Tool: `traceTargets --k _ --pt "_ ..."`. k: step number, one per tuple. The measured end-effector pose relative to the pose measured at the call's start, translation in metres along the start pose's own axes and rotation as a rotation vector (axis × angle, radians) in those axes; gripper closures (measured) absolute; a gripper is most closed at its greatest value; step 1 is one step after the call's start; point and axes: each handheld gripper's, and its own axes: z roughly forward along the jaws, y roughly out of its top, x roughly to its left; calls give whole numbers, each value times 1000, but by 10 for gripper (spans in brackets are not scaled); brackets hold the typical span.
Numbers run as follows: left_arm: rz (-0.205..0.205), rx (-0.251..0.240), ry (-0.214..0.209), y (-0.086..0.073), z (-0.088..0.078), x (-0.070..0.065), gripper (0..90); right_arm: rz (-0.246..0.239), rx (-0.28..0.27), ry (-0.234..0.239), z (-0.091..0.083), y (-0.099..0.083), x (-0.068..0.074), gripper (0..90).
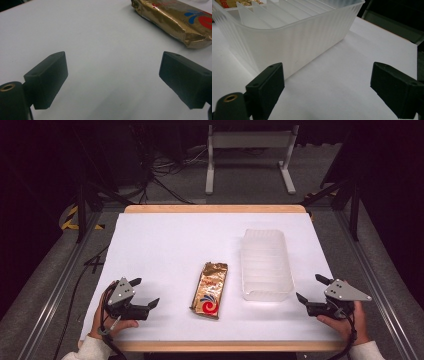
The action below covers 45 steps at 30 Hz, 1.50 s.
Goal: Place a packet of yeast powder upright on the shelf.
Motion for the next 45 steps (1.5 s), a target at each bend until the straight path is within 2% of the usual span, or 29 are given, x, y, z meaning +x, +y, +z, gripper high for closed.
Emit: traceTargets --k 13,17,20,21,22,24,25,27,29,30,32,35,36,38,40,42,44,45 --pt "-9 8 -10 5 6 0 117 3 3 -2 -1 0 0 125" --pt "-13 10 -46 14 13 6 175 7 2 -5 -1 -1 -1 125" --pt "-15 15 -84 22 20 6 172 6 6 -3 -1 0 0 125" --pt "-4 18 -95 24 22 6 167 6 7 -4 -1 0 0 125" --pt "-4 18 -95 24 22 6 165 6 9 -3 0 -1 1 125" --pt "2 21 -132 33 31 7 158 4 14 -2 0 -1 0 125" --pt "2 21 -132 33 31 7 158 4 14 -2 0 -1 0 125" --pt "-2 19 -168 39 39 8 156 10 15 -3 1 -2 0 125" --pt "-1 21 -176 45 46 8 157 11 17 -4 1 -2 -1 126" --pt "-5 17 -195 49 51 8 159 12 18 -5 1 -2 -1 126" --pt "6 25 -193 58 59 6 161 10 17 -3 1 -2 0 126" --pt "2 14 -216 66 67 5 161 9 18 -4 0 -3 0 126" --pt "19 17 -212 72 72 3 161 9 18 -4 0 -3 0 126" --pt "7 12 -238 82 82 2 162 7 19 -1 1 -2 1 126" --pt "17 11 -242 91 93 0 163 4 19 3 1 -2 1 126" --pt "-19 6 -271 100 102 -1 157 3 22 5 2 -3 1 126" --pt "-36 4 -276 105 110 -3 156 3 23 7 2 -3 0 126" --pt "-50 5 -297 109 116 -3 157 3 24 7 2 -3 0 126"
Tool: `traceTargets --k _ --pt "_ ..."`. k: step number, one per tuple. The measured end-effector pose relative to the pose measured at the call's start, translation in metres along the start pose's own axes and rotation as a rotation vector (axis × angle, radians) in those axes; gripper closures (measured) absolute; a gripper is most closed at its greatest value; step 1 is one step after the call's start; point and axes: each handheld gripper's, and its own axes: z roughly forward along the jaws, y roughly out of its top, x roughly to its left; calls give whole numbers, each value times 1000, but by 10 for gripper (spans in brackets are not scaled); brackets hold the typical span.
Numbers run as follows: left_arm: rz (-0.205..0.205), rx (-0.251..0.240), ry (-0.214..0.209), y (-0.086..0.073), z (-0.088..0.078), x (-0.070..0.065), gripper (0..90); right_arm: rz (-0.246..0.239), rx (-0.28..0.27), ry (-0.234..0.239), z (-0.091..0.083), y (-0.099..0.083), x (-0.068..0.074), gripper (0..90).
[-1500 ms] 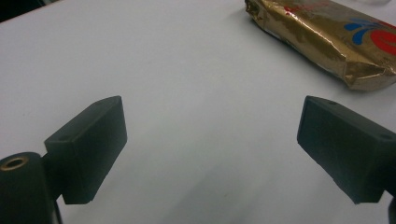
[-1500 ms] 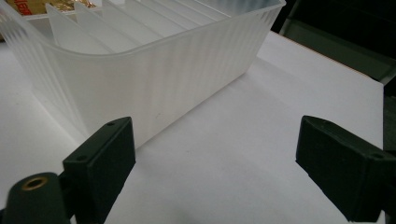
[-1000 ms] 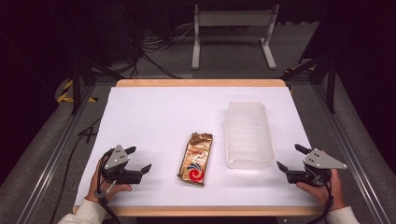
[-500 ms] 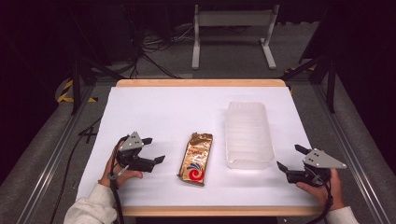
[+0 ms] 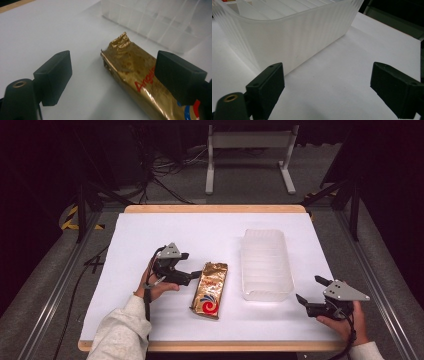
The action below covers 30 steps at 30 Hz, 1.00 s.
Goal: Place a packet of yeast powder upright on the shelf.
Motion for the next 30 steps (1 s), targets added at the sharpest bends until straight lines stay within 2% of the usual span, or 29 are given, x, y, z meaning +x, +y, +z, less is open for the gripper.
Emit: traceTargets --k 2,4,5,6,7,9,10,11,12,15,17,19,26,30 --pt "4 11 -2 4 9 0 177 1 0 4 0 0 0 126" --pt "9 27 1 7 18 0 244 -1 -1 3 -1 0 0 126" --pt "14 45 20 8 23 0 253 -1 -2 4 -1 0 0 126" --pt "1 52 21 10 27 1 263 -1 -2 5 -1 0 0 125" --pt "-17 47 -9 11 30 3 287 -1 -1 6 -1 0 0 126" --pt "-52 48 -8 13 37 6 317 -3 1 8 -1 0 1 126" --pt "-62 59 -29 13 41 7 345 -5 1 9 -1 0 1 126" --pt "-61 72 -35 12 44 7 350 -8 0 11 -1 1 1 126" --pt "-61 86 -22 12 46 7 350 -7 -1 12 -1 1 1 126" --pt "-113 116 -13 10 52 13 354 -4 -1 11 -1 0 1 125" --pt "-108 136 -6 9 54 13 353 -4 -1 11 -1 0 0 125" --pt "-127 166 -10 7 60 15 352 -8 -1 12 -1 0 1 125" --pt "-150 174 -12 7 67 17 331 -9 3 14 0 0 2 125" --pt "-163 185 -27 6 70 17 349 -12 5 20 0 0 2 125"
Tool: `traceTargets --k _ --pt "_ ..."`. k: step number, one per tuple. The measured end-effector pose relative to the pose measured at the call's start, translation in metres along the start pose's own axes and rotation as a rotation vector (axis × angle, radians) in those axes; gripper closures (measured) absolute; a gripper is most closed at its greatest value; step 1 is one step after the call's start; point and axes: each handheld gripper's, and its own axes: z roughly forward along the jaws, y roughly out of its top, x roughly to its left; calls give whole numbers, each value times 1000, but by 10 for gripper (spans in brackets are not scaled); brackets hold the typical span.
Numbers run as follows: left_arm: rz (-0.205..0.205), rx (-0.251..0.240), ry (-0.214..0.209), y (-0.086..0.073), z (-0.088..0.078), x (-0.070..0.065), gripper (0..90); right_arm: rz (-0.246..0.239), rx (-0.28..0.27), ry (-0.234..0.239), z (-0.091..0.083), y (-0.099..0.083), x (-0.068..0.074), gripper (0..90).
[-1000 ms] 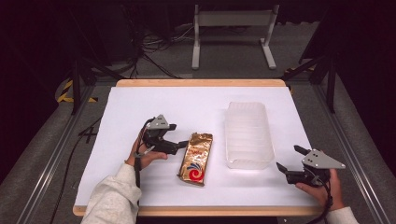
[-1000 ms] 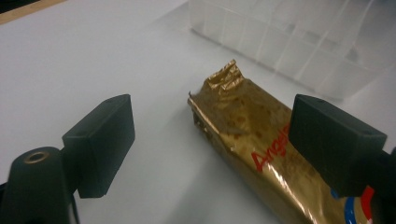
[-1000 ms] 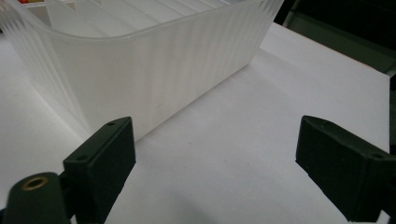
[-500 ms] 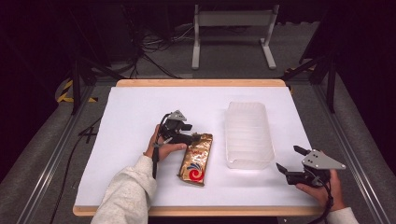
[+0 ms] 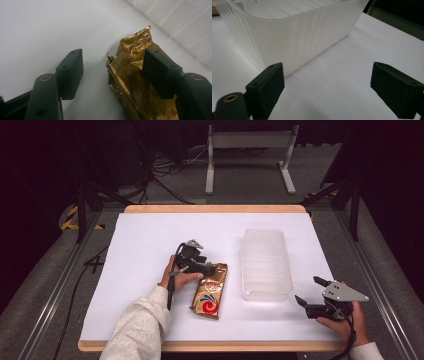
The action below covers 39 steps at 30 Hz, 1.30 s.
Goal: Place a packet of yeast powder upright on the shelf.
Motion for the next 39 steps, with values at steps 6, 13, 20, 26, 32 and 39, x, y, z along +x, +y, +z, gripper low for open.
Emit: traceTargets --k 6,13,20,26,32,39 --pt "-4 4 -67 -1 0 -1 570 -1 3 4 0 0 0 125" --pt "-29 -21 -55 -3 0 0 742 -5 6 5 1 0 1 125" --pt "23 -34 -23 -1 -3 -5 839 -3 8 6 1 -1 1 125" --pt "44 -71 -6 2 -14 -11 850 -6 2 3 1 0 0 125" --pt "70 -150 0 6 -35 -20 853 -3 -1 1 0 0 0 125" --pt "154 -219 21 12 -69 -44 857 -1 -1 -1 0 0 0 125"
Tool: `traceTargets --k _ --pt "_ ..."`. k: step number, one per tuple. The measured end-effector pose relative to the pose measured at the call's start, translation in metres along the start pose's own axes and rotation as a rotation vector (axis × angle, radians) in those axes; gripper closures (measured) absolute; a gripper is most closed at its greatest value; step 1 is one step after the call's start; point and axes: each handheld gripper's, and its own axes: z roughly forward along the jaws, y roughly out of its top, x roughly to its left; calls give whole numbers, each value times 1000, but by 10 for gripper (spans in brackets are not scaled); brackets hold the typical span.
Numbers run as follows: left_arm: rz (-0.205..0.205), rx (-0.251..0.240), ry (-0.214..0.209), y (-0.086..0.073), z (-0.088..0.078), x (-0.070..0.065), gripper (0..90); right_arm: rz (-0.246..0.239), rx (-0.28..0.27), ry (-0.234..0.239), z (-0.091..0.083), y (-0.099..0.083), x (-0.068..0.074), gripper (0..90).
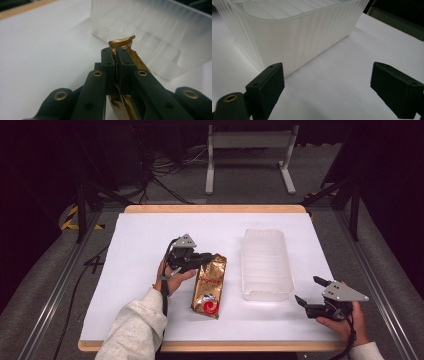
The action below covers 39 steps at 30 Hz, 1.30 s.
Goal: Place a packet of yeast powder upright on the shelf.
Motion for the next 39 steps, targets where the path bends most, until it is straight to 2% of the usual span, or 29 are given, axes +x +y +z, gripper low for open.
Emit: traceTargets --k 2,4,8,11,14,20,28,30,32,36,39 --pt "32 -15 4 3 -10 -6 859 -1 0 1 0 0 0 125" --pt "37 -22 5 3 -13 -8 859 -2 0 1 0 0 0 125" --pt "72 -55 4 8 -30 -17 860 -1 -1 0 0 0 0 125" --pt "83 -86 -4 10 -37 -22 860 -2 -2 1 0 1 0 125" --pt "93 -96 -9 12 -40 -27 860 -2 -1 2 1 1 0 125" --pt "110 -119 -11 15 -43 -33 862 -1 -3 2 0 1 0 125" --pt "119 -178 -5 25 -46 -39 867 2 -5 -1 0 1 0 125" --pt "116 -206 -12 29 -44 -41 868 5 -6 -3 0 1 -1 125" --pt "120 -207 -15 31 -43 -43 868 5 -5 -4 0 1 -1 125" --pt "145 -242 -55 44 -37 -49 868 7 -4 -7 -1 1 -1 125" --pt "160 -250 -60 55 -33 -52 868 11 -9 -10 -1 0 -1 126"
